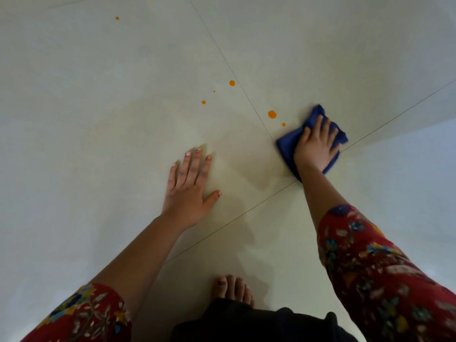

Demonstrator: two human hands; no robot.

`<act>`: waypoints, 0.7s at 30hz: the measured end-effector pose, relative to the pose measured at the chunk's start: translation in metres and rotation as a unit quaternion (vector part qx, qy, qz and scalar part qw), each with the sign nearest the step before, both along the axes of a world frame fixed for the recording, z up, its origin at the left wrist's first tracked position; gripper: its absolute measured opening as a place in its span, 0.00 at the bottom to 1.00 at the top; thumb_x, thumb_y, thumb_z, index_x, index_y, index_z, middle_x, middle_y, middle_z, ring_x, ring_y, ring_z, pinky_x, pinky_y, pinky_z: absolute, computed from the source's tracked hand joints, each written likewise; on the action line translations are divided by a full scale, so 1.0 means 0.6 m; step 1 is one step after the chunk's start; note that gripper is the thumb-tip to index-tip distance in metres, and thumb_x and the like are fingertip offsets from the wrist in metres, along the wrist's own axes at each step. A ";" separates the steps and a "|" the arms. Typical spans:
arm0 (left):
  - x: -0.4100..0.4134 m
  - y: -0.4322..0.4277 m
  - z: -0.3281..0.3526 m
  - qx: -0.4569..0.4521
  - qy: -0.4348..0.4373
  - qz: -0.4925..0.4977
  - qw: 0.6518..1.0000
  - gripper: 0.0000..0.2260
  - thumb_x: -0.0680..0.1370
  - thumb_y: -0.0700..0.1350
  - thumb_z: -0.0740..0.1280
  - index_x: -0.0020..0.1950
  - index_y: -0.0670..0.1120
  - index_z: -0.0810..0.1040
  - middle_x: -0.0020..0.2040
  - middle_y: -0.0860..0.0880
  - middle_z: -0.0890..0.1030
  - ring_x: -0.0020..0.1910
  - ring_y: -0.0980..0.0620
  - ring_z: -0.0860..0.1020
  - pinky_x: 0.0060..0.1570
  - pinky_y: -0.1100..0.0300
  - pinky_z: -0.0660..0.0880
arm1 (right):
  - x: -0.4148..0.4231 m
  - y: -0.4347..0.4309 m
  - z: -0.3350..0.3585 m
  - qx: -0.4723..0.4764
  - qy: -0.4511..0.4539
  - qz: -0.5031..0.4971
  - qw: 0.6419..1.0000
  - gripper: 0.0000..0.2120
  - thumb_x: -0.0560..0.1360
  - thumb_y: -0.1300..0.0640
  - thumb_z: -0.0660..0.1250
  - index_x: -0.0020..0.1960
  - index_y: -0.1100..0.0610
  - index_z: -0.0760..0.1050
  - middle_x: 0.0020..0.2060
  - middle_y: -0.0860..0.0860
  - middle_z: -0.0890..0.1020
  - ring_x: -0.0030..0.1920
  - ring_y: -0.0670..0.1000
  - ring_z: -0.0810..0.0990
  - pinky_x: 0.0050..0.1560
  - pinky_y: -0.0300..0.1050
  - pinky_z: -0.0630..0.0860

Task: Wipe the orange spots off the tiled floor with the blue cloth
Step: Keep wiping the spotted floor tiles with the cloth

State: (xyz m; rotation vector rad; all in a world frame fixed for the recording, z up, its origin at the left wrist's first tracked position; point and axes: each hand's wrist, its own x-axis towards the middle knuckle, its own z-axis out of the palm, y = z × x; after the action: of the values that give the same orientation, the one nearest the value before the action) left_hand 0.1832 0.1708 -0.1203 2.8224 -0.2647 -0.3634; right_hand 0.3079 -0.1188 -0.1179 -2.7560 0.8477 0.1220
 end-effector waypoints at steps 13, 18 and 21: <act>0.000 -0.002 -0.004 0.013 0.014 0.003 1.000 0.36 0.75 0.67 0.41 0.77 0.53 0.32 0.77 0.51 0.30 0.75 0.52 0.30 0.72 0.52 0.30 | 0.017 0.010 -0.002 -0.011 -0.001 0.010 1.000 0.26 0.83 0.46 0.46 0.79 0.47 0.47 0.79 0.47 0.50 0.79 0.53 0.45 0.76 0.61 0.43; 0.000 0.001 0.000 0.005 0.021 -0.001 1.000 0.36 0.75 0.67 0.42 0.77 0.54 0.32 0.77 0.52 0.31 0.75 0.53 0.29 0.73 0.50 0.31 | -0.057 0.105 -0.003 -0.015 -0.017 0.338 0.941 0.26 0.82 0.43 0.46 0.79 0.46 0.51 0.79 0.46 0.53 0.79 0.52 0.48 0.77 0.57 0.44; -0.002 0.003 0.005 0.007 0.022 0.007 1.000 0.36 0.76 0.68 0.44 0.77 0.55 0.33 0.78 0.52 0.31 0.75 0.53 0.29 0.72 0.48 0.30 | -0.081 0.073 -0.004 -0.011 -0.009 0.283 0.959 0.26 0.82 0.42 0.47 0.79 0.44 0.50 0.79 0.44 0.52 0.79 0.51 0.46 0.76 0.58 0.43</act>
State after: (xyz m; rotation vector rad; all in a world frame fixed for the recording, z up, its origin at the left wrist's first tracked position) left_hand 0.1817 0.1724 -0.1173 2.8237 -0.2349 -0.4250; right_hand 0.2596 -0.0752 -0.1205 -2.9292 0.0311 0.1896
